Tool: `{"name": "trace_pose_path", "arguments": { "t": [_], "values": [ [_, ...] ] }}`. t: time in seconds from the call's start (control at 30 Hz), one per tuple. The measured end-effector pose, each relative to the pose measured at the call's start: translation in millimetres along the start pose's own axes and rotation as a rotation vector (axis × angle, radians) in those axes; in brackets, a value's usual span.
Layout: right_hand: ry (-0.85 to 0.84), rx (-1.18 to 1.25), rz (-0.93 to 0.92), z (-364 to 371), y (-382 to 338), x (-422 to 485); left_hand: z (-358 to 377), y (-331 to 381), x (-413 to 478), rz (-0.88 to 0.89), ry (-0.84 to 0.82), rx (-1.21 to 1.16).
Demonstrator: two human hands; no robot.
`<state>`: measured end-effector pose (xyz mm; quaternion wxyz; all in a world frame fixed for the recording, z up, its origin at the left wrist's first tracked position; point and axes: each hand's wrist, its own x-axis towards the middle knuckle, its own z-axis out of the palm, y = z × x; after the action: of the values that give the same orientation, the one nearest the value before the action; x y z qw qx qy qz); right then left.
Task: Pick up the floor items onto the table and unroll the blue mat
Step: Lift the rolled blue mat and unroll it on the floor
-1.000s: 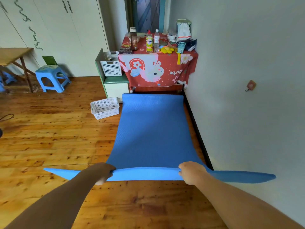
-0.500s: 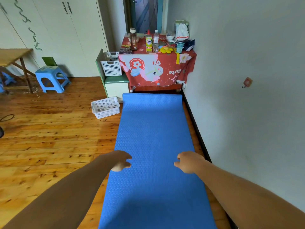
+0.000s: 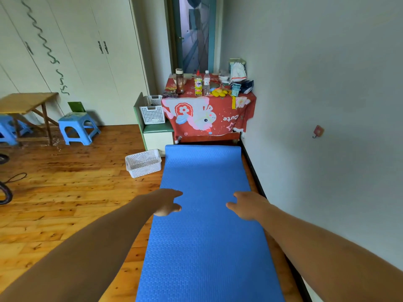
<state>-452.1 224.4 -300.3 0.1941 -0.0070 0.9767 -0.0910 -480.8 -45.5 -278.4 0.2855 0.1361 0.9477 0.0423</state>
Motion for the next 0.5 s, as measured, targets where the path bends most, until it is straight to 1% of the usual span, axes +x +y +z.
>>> {"name": "trace_pose_path", "arguments": {
  "t": [0.13,0.23,0.37,0.5],
  "values": [
    [0.061,0.013,-0.013,-36.3,-7.2,-3.4,-34.6,8.1,-9.1,0.004,0.083,0.001],
    [0.135,0.014,-0.012,-66.4,-9.7,-7.4,-64.3,16.5,-18.3,0.006,0.184,-0.007],
    [0.243,0.039,-0.001,-103.7,-11.9,-16.6,-102.7,25.9,-32.6,0.036,0.289,0.026],
    [0.344,0.062,-0.010,-131.9,-12.2,-29.3,-131.4,39.1,-47.2,0.098,0.370,-0.016]
  ]
}}
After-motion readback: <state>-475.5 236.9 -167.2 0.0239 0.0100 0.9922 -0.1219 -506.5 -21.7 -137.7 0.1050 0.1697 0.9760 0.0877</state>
